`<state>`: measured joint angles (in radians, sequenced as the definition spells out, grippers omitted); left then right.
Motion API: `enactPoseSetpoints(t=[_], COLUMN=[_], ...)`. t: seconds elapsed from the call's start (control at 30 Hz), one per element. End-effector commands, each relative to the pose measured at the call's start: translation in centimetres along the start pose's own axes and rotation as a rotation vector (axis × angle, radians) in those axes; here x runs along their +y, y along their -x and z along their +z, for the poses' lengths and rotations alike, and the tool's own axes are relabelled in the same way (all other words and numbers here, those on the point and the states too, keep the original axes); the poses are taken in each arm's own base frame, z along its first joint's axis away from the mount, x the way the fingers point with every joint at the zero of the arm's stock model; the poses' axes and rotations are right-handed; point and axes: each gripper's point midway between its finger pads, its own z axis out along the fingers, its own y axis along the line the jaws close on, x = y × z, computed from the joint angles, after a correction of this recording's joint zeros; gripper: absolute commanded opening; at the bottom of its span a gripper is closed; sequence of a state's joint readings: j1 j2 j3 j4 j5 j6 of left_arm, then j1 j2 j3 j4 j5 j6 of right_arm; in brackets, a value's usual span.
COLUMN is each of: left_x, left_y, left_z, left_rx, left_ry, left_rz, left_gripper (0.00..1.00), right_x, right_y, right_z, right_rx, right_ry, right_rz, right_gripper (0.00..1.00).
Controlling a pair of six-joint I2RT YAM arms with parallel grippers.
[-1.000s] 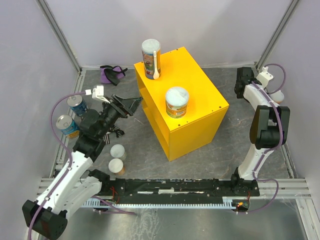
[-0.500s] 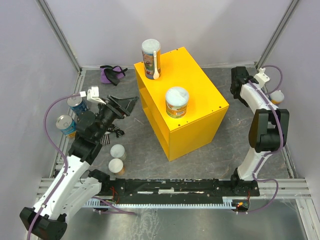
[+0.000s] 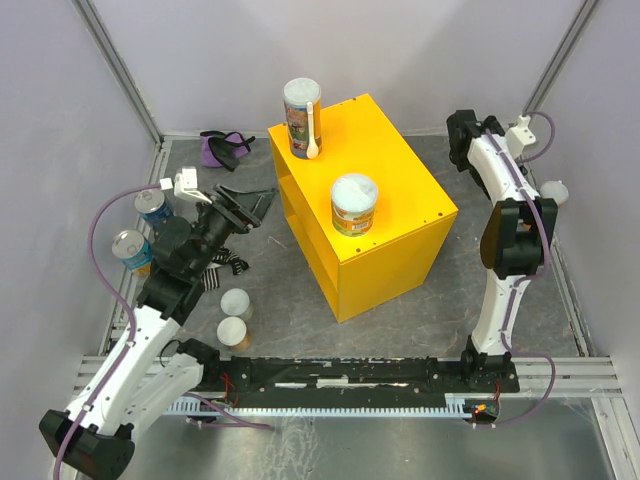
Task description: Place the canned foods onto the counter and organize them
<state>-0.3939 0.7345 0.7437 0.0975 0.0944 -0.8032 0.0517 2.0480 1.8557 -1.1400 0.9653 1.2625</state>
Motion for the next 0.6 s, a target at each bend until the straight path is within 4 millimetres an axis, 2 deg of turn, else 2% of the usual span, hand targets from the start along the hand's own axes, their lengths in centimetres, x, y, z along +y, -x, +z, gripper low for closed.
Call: enactPoseSetpoints(t=[0.0, 0.27, 0.47, 0.57], left_x=[-2.7, -3.3, -3.7, -4.1], left_y=[1.7, 1.6, 1.1, 1.1], left_z=[0.2, 1.0, 2.4, 2.9], left_rx=[-0.015, 0.032, 0.076, 0.088], left_ry=[-0.072, -0.079, -0.1, -0.114], left_rz=[-0.022, 0.009, 0.0, -0.001], left_gripper=[0.73, 0.73, 0.73, 0.73], right_x=[-1.7, -2.8, -4.0, -4.9], right_y=[3.2, 4.6, 5.7, 7.4], right_z=[-0.7, 0.2, -0.8, -1.5], right_rx=[-0.056, -0.01, 0.011, -0.032], right_ry=[-0.111, -0.183, -0.215, -0.211], right_rz=[0.085, 0.219, 0.258, 0.265], right_gripper=[0.95, 0.95, 0.94, 0.93])
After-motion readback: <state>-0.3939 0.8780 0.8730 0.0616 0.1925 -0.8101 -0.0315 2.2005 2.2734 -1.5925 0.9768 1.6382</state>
